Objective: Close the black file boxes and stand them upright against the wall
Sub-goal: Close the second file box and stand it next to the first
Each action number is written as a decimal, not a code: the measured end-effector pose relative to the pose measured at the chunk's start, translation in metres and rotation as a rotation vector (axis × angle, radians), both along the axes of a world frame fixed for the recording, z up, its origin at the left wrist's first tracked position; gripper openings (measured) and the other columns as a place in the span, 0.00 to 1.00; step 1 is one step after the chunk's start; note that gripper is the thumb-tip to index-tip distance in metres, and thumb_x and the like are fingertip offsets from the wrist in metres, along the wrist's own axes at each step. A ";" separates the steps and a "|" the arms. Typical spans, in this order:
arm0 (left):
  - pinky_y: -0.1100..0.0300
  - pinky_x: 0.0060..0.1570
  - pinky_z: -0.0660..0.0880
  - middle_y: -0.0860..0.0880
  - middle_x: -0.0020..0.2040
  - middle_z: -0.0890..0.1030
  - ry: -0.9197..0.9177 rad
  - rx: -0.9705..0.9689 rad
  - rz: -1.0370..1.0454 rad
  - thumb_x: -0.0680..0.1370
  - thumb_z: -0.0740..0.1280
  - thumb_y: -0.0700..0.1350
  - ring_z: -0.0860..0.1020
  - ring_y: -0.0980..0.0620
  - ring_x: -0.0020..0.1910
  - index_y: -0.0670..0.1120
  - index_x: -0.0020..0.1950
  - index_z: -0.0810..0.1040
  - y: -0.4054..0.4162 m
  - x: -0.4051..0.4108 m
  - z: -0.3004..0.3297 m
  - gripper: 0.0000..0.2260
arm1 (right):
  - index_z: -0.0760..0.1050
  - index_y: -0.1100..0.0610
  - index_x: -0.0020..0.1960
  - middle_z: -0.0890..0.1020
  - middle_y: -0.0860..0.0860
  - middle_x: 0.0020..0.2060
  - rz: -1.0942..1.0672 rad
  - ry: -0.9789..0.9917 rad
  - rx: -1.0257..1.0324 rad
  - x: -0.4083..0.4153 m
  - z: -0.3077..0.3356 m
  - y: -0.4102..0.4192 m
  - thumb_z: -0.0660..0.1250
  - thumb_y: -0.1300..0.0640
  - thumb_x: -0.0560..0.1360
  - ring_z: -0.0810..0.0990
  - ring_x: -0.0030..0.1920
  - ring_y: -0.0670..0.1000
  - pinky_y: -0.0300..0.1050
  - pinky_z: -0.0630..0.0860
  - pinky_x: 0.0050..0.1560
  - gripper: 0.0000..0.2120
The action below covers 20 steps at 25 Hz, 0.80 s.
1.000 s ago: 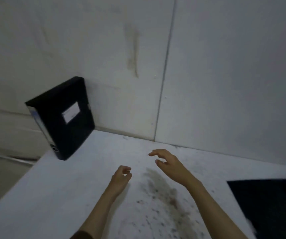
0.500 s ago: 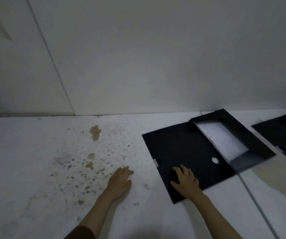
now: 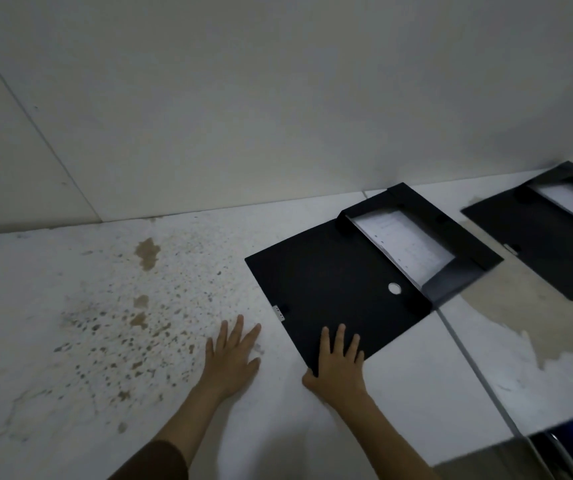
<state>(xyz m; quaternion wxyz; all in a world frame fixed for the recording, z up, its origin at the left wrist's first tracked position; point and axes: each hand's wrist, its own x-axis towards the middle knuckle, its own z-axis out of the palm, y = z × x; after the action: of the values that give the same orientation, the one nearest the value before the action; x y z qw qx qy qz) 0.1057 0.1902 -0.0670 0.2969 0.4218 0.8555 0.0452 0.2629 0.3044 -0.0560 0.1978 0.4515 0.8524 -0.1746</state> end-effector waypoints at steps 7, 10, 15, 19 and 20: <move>0.61 0.53 0.71 0.54 0.50 0.78 -0.617 0.510 0.492 0.79 0.55 0.53 0.76 0.55 0.50 0.48 0.53 0.76 0.020 0.014 0.040 0.14 | 0.68 0.64 0.60 0.81 0.62 0.48 0.371 0.161 0.253 -0.035 0.047 -0.008 0.63 0.57 0.75 0.82 0.39 0.56 0.46 0.70 0.29 0.16; 0.52 0.51 0.77 0.46 0.46 0.80 -0.646 0.601 0.705 0.78 0.58 0.53 0.79 0.48 0.47 0.47 0.46 0.76 0.027 -0.003 0.059 0.12 | 0.67 0.61 0.59 0.82 0.59 0.47 0.485 0.373 0.263 -0.057 0.066 -0.030 0.55 0.55 0.78 0.82 0.39 0.57 0.46 0.67 0.32 0.13; 0.55 0.40 0.72 0.41 0.40 0.76 -0.489 0.678 0.780 0.78 0.58 0.40 0.75 0.46 0.38 0.37 0.45 0.75 -0.005 -0.064 0.091 0.09 | 0.66 0.49 0.67 0.69 0.50 0.70 0.497 0.516 -0.100 -0.075 0.088 -0.042 0.43 0.27 0.66 0.70 0.67 0.53 0.51 0.67 0.63 0.39; 0.55 0.38 0.68 0.39 0.41 0.78 -0.317 0.768 0.904 0.78 0.58 0.42 0.75 0.44 0.40 0.42 0.39 0.76 -0.062 -0.103 0.129 0.11 | 0.58 0.45 0.71 0.52 0.48 0.76 0.363 0.413 -0.066 -0.062 0.062 -0.005 0.45 0.30 0.71 0.46 0.76 0.53 0.60 0.46 0.73 0.33; 0.55 0.39 0.69 0.38 0.42 0.78 -0.303 0.811 0.934 0.78 0.59 0.44 0.76 0.44 0.40 0.42 0.39 0.76 -0.076 -0.110 0.143 0.11 | 0.56 0.45 0.72 0.49 0.49 0.77 0.297 0.382 -0.009 -0.057 0.051 0.006 0.48 0.35 0.73 0.44 0.76 0.55 0.63 0.44 0.73 0.30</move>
<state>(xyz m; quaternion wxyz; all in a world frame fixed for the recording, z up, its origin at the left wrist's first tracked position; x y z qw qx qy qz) -0.0039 0.1140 0.0763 0.1805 0.0719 0.8126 0.5494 0.2055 0.3103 -0.0046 0.0585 0.2788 0.9306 -0.2296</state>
